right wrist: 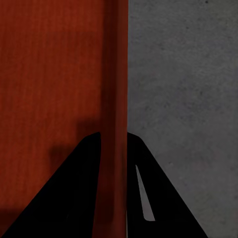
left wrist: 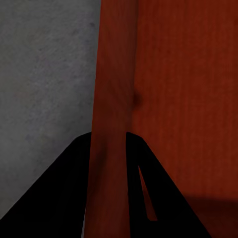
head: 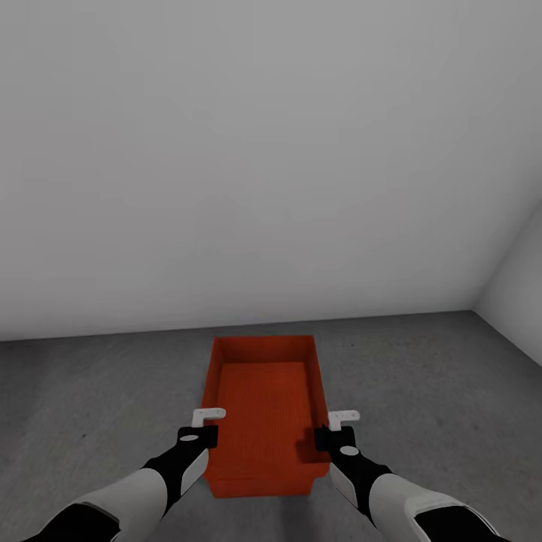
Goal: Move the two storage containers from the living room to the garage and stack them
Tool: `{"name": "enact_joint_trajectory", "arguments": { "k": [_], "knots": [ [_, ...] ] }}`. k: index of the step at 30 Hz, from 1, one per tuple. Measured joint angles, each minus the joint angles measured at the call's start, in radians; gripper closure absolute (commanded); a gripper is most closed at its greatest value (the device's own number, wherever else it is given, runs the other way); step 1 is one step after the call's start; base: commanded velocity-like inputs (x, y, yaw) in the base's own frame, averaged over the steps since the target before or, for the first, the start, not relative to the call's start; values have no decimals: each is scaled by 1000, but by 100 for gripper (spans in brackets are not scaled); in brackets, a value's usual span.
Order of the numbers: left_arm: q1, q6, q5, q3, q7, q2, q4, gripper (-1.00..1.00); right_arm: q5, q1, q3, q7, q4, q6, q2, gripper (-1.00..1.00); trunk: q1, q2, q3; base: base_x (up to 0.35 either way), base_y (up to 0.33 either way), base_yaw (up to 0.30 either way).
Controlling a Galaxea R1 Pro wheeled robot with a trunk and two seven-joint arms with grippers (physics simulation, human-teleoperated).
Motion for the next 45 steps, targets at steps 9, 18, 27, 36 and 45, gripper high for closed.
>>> {"name": "enact_joint_trajectory", "arguments": {
  "k": [9,18,27,36,45],
  "knots": [
    [0,2,1,-1,1,0,-2,100,2,0,-3,1,0,1,-1,100,0,0,0,0,0,0],
    [0,2,1,-1,0,0,-2,100,3,0,-4,2,-1,1,-1,100,0,0,0,0,0,0],
    [0,3,2,-2,0,1,-4,100,3,0,-4,2,-2,1,-1,100,0,0,0,0,0,0],
    [0,1,2,-2,1,1,-7,100,1,0,-2,2,-7,1,-1,100,0,0,0,0,31,0],
    [0,1,4,-3,1,0,0,100,0,0,-1,0,0,0,0,100,0,0,0,0,29,0]
  ]
}}
